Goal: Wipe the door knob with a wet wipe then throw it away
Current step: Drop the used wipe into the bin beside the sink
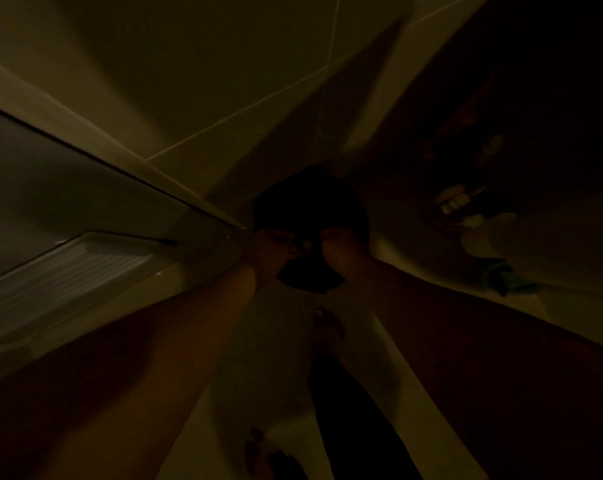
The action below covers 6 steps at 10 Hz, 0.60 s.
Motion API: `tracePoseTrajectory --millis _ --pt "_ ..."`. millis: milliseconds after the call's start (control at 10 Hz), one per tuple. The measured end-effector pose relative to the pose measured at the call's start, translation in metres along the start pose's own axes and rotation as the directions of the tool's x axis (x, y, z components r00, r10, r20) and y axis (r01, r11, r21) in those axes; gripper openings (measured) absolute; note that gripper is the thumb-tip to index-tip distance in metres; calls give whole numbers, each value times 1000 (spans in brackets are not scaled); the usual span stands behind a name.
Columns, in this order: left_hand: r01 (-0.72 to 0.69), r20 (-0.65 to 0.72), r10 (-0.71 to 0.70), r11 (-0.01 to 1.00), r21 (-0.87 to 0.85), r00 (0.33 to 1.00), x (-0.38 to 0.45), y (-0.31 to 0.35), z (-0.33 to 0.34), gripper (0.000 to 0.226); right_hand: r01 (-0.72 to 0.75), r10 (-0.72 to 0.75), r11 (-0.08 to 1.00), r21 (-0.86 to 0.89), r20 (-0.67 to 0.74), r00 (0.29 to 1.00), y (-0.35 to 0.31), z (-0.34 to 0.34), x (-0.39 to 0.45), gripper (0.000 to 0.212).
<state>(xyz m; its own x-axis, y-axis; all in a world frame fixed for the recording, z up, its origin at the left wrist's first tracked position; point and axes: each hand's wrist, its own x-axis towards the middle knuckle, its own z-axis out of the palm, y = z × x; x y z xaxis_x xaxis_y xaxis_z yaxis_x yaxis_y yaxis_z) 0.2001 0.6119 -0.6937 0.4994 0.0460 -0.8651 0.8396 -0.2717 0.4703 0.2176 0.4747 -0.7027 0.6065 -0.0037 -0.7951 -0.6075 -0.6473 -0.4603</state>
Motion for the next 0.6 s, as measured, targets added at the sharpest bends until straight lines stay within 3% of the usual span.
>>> tracePoseTrajectory --millis 100,200,300,400,600 --pt "-24 -47 29 995 96 999 -12 10 -12 38 28 -29 999 -37 -10 1000 -8 -12 -29 37" --pt "-125 -91 151 961 248 984 -55 21 -29 23 43 -43 999 -31 -3 999 -19 -27 -70 38" --pt "-182 -89 252 862 473 964 -110 37 -52 21 108 -119 978 -178 -54 991 -38 -45 -122 32" --pt "-242 -71 357 752 612 931 -179 50 -71 30 172 -212 926 -336 -86 974 -60 -67 -187 30" --pt "-300 49 487 454 839 872 -350 100 -94 47 305 -420 818 -488 -145 896 -106 -114 -356 40"
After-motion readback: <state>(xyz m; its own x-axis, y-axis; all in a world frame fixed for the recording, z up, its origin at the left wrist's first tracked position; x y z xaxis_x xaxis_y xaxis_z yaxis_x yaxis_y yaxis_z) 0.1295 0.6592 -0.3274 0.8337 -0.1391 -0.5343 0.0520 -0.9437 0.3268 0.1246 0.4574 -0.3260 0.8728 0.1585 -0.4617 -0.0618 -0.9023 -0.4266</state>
